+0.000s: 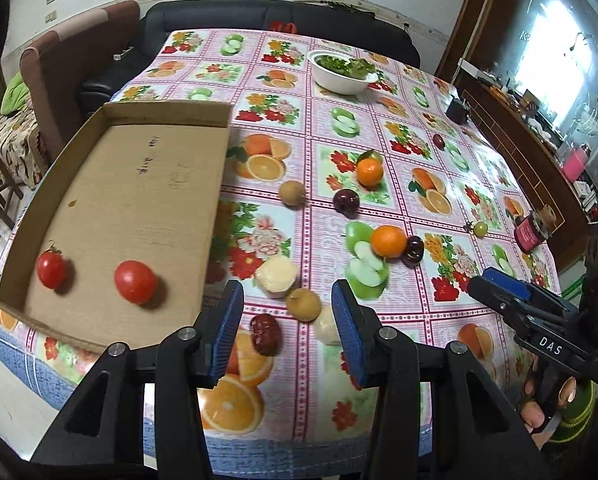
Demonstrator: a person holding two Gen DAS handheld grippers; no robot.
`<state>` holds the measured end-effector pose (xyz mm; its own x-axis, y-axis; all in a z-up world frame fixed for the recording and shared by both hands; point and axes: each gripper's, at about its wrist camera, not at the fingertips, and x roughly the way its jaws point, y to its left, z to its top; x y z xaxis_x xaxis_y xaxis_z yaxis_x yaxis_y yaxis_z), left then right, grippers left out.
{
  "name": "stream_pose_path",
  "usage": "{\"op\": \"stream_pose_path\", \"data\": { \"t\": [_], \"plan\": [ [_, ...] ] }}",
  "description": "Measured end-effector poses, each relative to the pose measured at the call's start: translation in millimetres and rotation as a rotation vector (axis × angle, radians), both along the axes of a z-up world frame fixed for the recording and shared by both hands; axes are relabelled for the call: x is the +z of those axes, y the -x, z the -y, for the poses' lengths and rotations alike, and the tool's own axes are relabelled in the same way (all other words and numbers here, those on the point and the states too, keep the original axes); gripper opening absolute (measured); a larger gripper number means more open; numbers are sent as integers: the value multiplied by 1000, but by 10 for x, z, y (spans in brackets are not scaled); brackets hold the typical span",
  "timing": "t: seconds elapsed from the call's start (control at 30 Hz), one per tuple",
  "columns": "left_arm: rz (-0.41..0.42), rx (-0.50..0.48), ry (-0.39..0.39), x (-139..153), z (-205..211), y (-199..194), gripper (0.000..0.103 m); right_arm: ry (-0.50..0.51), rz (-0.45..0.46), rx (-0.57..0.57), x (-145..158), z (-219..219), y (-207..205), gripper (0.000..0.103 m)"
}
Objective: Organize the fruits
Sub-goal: 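Grasp the brown kiwi with the left tool while the right tool grasps a dark plum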
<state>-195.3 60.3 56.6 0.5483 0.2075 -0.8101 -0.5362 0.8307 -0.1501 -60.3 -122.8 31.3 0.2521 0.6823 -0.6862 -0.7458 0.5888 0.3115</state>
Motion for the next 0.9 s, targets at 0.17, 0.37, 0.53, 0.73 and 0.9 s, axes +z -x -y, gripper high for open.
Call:
{"op": "stream_pose_path", "data": {
  "t": [0.17,0.37,0.53,0.73,0.9],
  "plan": [
    [-23,3,-7,-60,-9,-201,44,-7,-11,-32,-47,126,-100,56],
    [-55,12,-32,-144,-108,-504,44,-3,-1,-16,-98,13,-132,55],
    [-87,17,-35,-215,-221,-751,44,27,23,36,-153,-293,-130,55],
    [-108,28,-22,-293,-343,-996,44,67,42,68,-234,-575,-174,55],
    [-130,53,-2,-402,-465,-1205,44,85,27,82,-312,-689,-249,55]
  ]
}}
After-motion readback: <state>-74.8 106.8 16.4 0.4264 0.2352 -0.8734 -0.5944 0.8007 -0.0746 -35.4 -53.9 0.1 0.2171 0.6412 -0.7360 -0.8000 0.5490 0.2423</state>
